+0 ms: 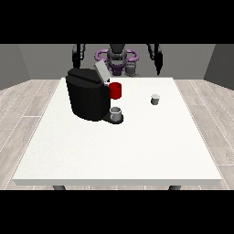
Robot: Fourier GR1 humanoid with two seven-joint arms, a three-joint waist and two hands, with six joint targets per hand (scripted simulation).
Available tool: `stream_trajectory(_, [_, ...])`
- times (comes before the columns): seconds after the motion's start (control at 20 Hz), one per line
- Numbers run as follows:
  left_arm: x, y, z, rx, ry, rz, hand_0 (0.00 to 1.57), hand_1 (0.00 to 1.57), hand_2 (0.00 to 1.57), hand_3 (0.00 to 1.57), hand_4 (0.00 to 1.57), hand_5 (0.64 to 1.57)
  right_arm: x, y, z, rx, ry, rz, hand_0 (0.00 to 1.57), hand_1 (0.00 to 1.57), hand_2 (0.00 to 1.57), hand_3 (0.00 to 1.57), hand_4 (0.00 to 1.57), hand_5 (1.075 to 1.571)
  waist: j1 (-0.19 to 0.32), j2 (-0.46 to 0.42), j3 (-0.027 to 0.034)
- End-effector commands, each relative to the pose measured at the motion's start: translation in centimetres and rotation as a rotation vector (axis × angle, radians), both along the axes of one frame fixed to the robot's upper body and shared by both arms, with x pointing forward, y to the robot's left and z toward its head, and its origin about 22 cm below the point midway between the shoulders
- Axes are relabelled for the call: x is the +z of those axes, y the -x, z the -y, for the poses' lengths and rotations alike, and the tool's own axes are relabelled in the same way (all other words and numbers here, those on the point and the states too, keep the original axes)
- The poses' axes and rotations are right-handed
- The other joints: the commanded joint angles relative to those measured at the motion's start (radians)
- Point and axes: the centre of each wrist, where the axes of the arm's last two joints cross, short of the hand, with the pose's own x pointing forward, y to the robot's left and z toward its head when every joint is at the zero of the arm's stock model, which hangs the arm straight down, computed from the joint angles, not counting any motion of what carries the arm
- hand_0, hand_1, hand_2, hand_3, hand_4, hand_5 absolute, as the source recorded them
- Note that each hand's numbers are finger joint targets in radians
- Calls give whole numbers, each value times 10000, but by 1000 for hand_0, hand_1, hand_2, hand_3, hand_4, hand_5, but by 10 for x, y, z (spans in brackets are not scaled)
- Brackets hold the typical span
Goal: Insert the coffee pod into the coffee machine and close the lid
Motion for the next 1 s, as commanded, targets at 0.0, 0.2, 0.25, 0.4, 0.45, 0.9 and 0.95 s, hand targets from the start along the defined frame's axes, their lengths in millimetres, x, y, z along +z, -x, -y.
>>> stream_trajectory(0.0, [6, -11, -4, 34, 195, 257, 0, 0, 0, 0, 240, 1571, -2, -8, 4, 161, 65, -54, 0, 0, 0, 0, 128, 1571, -272, -156, 94])
stream_trajectory(0.2, [14, -10, -45, -567, 707, 1261, 0, 0, 0, 0, 240, 1571, -6, 0, -9, -308, -94, -137, 0, 0, 0, 0, 128, 1571, -279, -289, 92])
stream_trajectory(0.25, [9, -4, -34, -689, 818, 1523, 0, 0, 0, 0, 240, 1571, -13, 6, 3, -424, -73, -213, 0, 0, 0, 0, 128, 1571, -312, -464, 93])
stream_trajectory(0.4, [9, -3, -56, -668, -667, 1336, 0, 0, 0, 0, 311, 1571, 10, -9, 1, -2264, -431, 1521, 0, 0, 0, 0, 95, 1571, -543, -398, 93])
stream_trajectory(0.45, [26, -18, -71, -361, -836, 1634, 0, 0, 0, 0, 320, 1571, -2, -2, 2, -2027, -526, 1706, 0, 0, 0, 0, 94, 1571, -817, -85, 97])
stream_trajectory(0.9, [45, -57, -112, 88, -2031, 480, 0, 0, 0, 0, 0, 1571, 26, -16, -22, -1217, -778, 2186, 0, 0, 0, 0, 174, 1571, -1667, 578, 91])
stream_trajectory(0.95, [49, -66, -97, 16, -2071, 510, 0, 0, 0, 0, 0, 1571, 9, -13, -25, -1335, -727, 2390, 0, 0, 0, 0, 134, 1571, -1731, 814, 95])
